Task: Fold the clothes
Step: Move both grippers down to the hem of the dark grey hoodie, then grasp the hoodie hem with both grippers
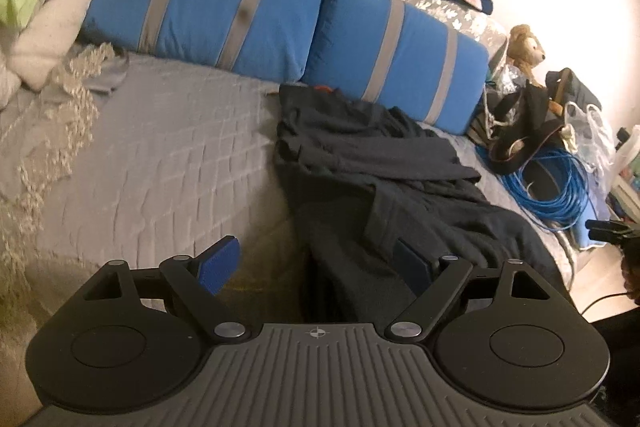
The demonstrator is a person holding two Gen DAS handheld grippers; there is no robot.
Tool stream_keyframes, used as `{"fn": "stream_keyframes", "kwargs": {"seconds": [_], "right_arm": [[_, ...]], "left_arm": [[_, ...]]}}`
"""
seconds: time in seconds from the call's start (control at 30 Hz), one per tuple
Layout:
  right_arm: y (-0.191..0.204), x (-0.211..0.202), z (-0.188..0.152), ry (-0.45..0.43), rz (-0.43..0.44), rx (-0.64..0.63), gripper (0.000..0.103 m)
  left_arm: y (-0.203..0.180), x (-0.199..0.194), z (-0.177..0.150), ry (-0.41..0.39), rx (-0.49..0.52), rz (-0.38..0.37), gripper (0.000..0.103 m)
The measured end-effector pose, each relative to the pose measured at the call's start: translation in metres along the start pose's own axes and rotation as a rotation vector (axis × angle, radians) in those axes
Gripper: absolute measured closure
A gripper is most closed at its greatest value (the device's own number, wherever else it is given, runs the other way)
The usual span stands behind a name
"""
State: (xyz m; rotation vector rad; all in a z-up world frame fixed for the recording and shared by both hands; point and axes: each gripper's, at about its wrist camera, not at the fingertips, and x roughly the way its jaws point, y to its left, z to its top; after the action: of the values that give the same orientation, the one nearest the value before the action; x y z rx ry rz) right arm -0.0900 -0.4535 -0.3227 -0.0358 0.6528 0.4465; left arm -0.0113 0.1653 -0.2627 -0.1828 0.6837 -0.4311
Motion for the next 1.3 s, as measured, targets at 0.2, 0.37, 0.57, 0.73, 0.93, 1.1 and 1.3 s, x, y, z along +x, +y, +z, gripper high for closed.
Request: {"fn": "stream_keyframes", "kwargs": {"seconds": [0.2,0.37,0.57,0.73,0.93,1.1,1.3], "right_arm": [[0.004,0.009,-0.024,0.058,0.019,0.031,0.001],[-0.007,0.016,-0.043,0.098,0.104,0.158,0.003],[-0.023,0.032,-0.069,0.140,0.292,0.381,0.005],[-0.031,0.047,-0.093,0.164,0.441,0.568,0.013],[-0.033,0.055,-0.115,0.146,0.561,0.730,0.021],[-0.039,0.057,-0.128,0.110,0.615,0.859,0.026],[-0.043,0.058,-0.139,0.087,0.658,0.957,0.033]], "left_arm": [[0.005,0.008,-0.008,0.013,-0.041,-0.014,0.019],[0.019,0.016,-0.015,0.029,-0.110,-0.062,0.019],[0.042,0.027,-0.026,0.048,-0.284,-0.181,0.019],[0.055,0.039,-0.038,0.095,-0.442,-0.273,0.019],[0.070,0.054,-0.053,0.153,-0.633,-0.384,0.019],[0.079,0.066,-0.067,0.199,-0.775,-0.457,0.020],[0.078,0.072,-0.077,0.214,-0.862,-0.540,0.042]]}}
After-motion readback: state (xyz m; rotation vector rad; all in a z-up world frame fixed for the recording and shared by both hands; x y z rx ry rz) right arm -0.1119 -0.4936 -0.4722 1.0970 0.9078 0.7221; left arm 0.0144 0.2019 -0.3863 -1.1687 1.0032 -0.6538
